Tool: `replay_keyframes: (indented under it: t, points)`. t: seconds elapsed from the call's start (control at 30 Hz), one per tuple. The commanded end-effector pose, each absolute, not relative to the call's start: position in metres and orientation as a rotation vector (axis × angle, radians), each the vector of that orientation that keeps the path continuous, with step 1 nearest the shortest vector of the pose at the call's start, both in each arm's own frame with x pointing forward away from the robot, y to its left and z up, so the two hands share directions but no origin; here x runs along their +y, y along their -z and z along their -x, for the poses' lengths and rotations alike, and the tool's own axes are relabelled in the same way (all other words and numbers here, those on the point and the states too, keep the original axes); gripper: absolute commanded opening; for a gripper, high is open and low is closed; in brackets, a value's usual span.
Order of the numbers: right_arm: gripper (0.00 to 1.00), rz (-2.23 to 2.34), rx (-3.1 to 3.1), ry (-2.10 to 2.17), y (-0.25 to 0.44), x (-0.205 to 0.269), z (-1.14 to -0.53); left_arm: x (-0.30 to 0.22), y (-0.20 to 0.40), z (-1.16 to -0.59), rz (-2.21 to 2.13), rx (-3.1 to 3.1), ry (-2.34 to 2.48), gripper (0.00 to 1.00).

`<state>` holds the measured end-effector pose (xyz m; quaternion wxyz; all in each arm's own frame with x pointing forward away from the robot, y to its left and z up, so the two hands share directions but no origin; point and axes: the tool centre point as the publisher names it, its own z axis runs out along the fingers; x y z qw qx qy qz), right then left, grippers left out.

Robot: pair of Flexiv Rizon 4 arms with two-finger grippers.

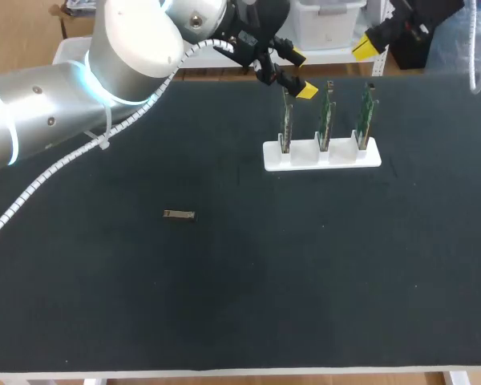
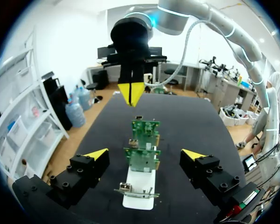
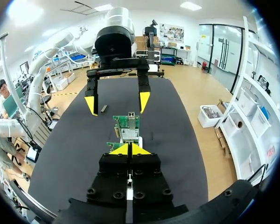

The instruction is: Pick up the optical module with the left hand, and insert it into the network port with the right hand.

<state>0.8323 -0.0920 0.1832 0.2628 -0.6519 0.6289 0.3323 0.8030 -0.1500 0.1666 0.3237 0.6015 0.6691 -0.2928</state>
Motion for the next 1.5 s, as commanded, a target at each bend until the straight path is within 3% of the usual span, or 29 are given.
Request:
replay_keyframes:
  t: [0.03,1.5]
  points:
    - [0.00,1.943,1.624,-1.211,-0.186,-0.100,-0.837,-0.151,-0.167,-0.804,-1.582,1.761,0.768,1.00]
    - [0.00,1.881,1.574,-1.275,-0.176,-0.167,-0.819,-0.151,-0.167,-0.804,-1.582,1.761,0.768,1.00]
